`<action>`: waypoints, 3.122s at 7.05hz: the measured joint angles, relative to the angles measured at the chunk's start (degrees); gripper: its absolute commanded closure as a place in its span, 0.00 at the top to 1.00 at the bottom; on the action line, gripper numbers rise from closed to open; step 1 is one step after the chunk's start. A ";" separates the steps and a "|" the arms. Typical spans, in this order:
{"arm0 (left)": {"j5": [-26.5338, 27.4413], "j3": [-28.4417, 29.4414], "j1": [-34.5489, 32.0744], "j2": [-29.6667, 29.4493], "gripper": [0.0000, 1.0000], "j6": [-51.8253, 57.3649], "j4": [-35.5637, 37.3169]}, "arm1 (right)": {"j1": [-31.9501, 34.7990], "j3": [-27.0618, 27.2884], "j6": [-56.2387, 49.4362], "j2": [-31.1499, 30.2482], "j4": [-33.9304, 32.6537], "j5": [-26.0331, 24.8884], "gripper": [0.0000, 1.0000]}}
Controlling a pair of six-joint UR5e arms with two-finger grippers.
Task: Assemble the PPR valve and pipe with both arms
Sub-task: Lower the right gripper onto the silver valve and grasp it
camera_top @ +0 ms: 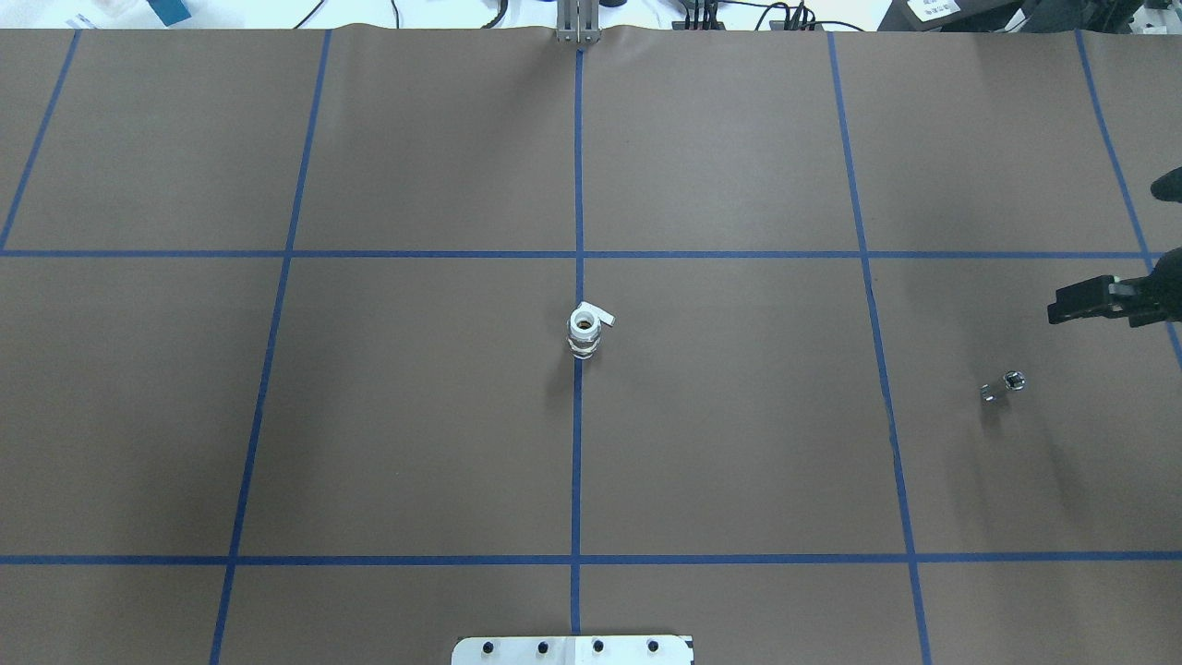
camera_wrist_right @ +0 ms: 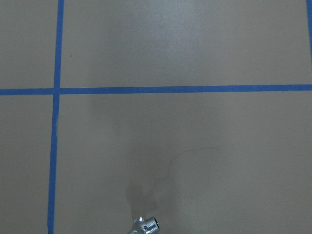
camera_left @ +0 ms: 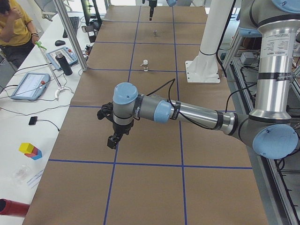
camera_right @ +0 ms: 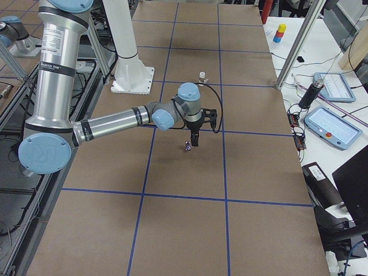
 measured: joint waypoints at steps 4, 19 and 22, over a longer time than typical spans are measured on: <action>-0.03 -0.05 -0.03 0.35 1.00 0.06 -0.14 | -9.23 -4.95 7.27 -0.55 8.99 -8.23 0.75; -0.28 0.34 -0.03 1.38 1.00 -0.20 -0.16 | -13.53 -5.00 7.35 -0.61 9.33 -7.91 0.00; -0.73 4.89 -0.03 2.86 1.00 -8.37 0.39 | -9.98 -3.04 7.32 3.20 5.87 -3.64 0.00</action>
